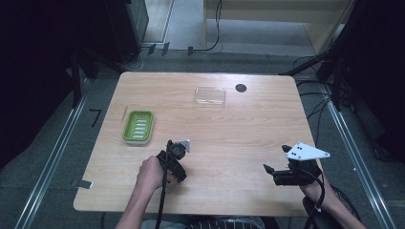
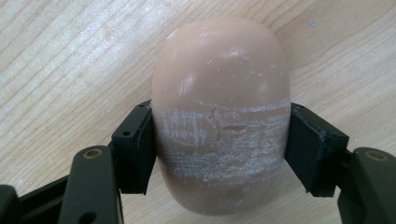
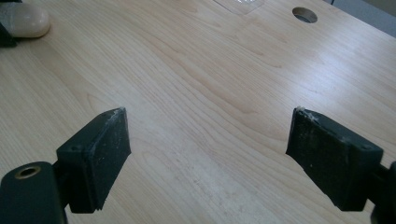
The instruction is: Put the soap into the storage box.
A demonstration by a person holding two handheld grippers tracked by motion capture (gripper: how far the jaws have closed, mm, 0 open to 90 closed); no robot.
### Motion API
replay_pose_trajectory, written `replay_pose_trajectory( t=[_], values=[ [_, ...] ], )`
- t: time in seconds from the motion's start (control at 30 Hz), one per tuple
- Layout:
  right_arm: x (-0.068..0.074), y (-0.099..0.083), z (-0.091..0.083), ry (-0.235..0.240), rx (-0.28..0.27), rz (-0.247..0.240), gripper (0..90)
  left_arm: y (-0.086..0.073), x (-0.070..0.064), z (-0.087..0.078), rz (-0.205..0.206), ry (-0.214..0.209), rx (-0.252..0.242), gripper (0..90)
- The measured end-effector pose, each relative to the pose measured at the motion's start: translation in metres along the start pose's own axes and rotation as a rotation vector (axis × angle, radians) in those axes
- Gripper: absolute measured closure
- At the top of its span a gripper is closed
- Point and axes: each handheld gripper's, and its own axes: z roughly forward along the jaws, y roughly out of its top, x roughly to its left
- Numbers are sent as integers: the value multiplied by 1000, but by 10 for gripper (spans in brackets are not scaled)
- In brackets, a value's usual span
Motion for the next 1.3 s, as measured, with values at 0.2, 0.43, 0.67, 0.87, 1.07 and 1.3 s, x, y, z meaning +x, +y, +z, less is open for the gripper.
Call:
replay_pose_trajectory(
  t=[0.2, 0.43, 0.67, 0.87, 1.07, 1.3],
  values=[
    [0, 0, 0, 2, 1, -1, 133, -3, 4, -6, 1, -2, -14, 336],
    [0, 0, 0, 3, -1, -1, 133, -10, 13, -11, -1, -12, 0, 336],
    [0, 0, 1, 1, 3, -2, 133, -21, 28, -19, -17, -18, 1, 336],
    [0, 0, 1, 2, 2, -4, 133, -32, 43, -23, -59, -13, 5, 335],
    [0, 1, 1, 3, 4, -4, 133, -40, 54, -25, -83, -9, 10, 336],
    [0, 0, 1, 2, 3, 0, 134, -46, 66, -26, -112, -6, 23, 336]
  ],
)
